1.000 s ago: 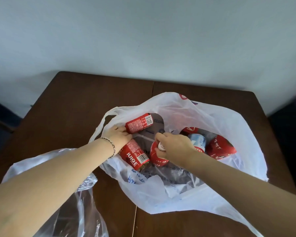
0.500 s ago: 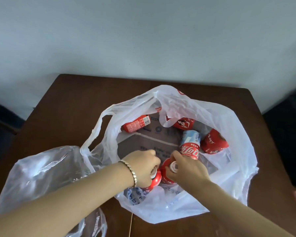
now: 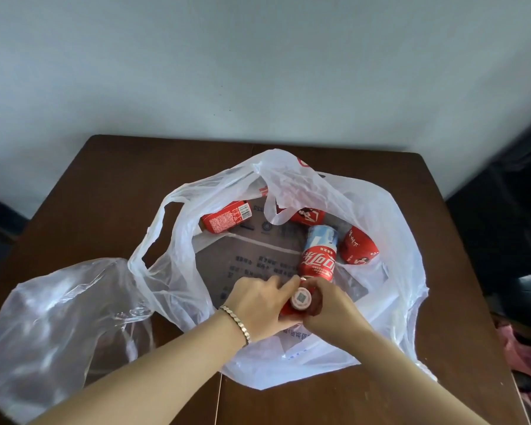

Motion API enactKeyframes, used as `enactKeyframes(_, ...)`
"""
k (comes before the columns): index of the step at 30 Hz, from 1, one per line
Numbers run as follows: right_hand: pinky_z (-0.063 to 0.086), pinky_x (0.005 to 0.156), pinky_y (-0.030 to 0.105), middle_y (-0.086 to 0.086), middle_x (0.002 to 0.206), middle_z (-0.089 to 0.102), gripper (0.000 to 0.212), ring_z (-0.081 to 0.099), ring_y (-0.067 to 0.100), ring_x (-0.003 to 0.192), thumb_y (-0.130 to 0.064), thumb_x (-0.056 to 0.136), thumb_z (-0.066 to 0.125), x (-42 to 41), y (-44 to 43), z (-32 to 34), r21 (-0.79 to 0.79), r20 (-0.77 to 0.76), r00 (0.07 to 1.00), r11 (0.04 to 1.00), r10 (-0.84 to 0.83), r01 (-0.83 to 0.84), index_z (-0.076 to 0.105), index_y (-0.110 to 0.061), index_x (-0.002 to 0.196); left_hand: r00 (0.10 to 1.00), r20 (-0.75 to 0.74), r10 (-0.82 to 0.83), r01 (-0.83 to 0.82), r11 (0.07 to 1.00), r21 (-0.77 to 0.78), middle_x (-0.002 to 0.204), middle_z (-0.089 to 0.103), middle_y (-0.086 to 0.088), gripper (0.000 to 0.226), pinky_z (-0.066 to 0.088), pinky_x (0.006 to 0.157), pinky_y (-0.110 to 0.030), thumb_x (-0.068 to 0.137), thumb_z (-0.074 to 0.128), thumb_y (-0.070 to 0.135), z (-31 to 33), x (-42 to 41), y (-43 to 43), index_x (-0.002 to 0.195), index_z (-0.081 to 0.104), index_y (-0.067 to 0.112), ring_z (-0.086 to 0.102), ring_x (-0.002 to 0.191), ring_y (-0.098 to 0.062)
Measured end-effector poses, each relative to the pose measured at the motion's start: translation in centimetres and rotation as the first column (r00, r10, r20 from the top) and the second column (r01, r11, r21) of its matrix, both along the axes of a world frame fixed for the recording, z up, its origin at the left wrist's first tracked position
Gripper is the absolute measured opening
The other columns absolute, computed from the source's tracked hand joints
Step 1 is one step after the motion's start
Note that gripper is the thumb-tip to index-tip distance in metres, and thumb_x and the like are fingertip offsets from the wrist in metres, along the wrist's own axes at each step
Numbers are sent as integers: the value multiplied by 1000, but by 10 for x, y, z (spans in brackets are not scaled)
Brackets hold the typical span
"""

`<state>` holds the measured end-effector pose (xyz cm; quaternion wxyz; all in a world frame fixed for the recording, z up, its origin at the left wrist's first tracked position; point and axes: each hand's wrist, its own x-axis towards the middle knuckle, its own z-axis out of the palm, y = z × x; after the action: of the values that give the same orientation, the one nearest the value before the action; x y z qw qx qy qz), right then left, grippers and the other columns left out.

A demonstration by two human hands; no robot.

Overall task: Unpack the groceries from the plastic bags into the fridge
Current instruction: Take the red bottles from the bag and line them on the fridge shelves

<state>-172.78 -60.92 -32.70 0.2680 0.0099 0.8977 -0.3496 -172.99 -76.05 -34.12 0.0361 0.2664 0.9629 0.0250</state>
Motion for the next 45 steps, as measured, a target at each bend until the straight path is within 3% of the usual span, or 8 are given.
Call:
enactKeyframes(10,41,57,12,-1,85,64,23,56,15,77,-9,79,53,-2,-2,18,31,-5,989,989,147,-147,66,-15,98,998,-38,-51,52,998,20,43,53,5,38,34,36,-11,68,46,56,-7,-9,12,66,65,23,45,25,-12)
enactKeyframes(16,48,92,34,3,124,59,35,56,24,111,-10,91,48,-45,4,40,400,-287,928,910,239,-111,58,-23,122,993,70,-93,103,983,-153,105,65,-6,59,47,65,-25,89,44,60,6,-3,4,123,50,13,66,83,-24)
enactKeyframes(21,4,117,48,8,159,6,74,3,29,147,-20,92,58,-86,14,-7,818,78,415,180,906,-546,13,-24,150,988,103,-115,127,985,-117,111,62,-8,60,46,69,-27,90,42,59,1,-1,3,129,46,14,65,88,-25)
enactKeyframes(24,10,115,52,14,157,17,67,10,32,146,-16,93,54,-92,24,-39,828,182,269,1,946,-561,19,-19,149,980,189,-55,78,990,-115,130,53,-10,61,46,86,-32,94,36,56,3,-1,5,139,33,15,58,108,-28)
enactKeyframes(27,33,105,55,16,141,47,61,40,34,134,-25,80,71,-92,24,-44,853,64,315,112,947,-509,46,-19,136,971,237,-13,41,993,-114,134,51,-9,63,47,90,-33,93,36,57,4,-1,3,141,31,16,56,112,-29)
enactKeyframes(30,22,113,51,15,153,25,66,19,33,144,-20,90,61,-86,31,-44,822,12,440,242,898,-516,26,-16,146,979,199,-41,69,988,-136,135,50,-8,63,46,90,-33,93,36,57,5,-4,2,141,32,17,56,112,-28)
enactKeyframes(36,52,85,32,-2,135,53,85,54,20,122,-27,63,84,-52,36,-11,453,-366,787,834,497,-316,44,-18,137,979,191,69,-37,986,-163,133,52,-3,62,46,91,-29,90,36,62,3,0,1,137,36,21,56,113,-24)
enactKeyframes(45,51,86,21,-12,119,59,74,58,10,106,-47,66,79,6,68,49,119,-417,898,988,141,-100,41,-31,127,960,157,230,-167,927,-337,119,62,-3,61,47,81,-29,90,36,64,38,8,25,128,46,18,61,105,-24)
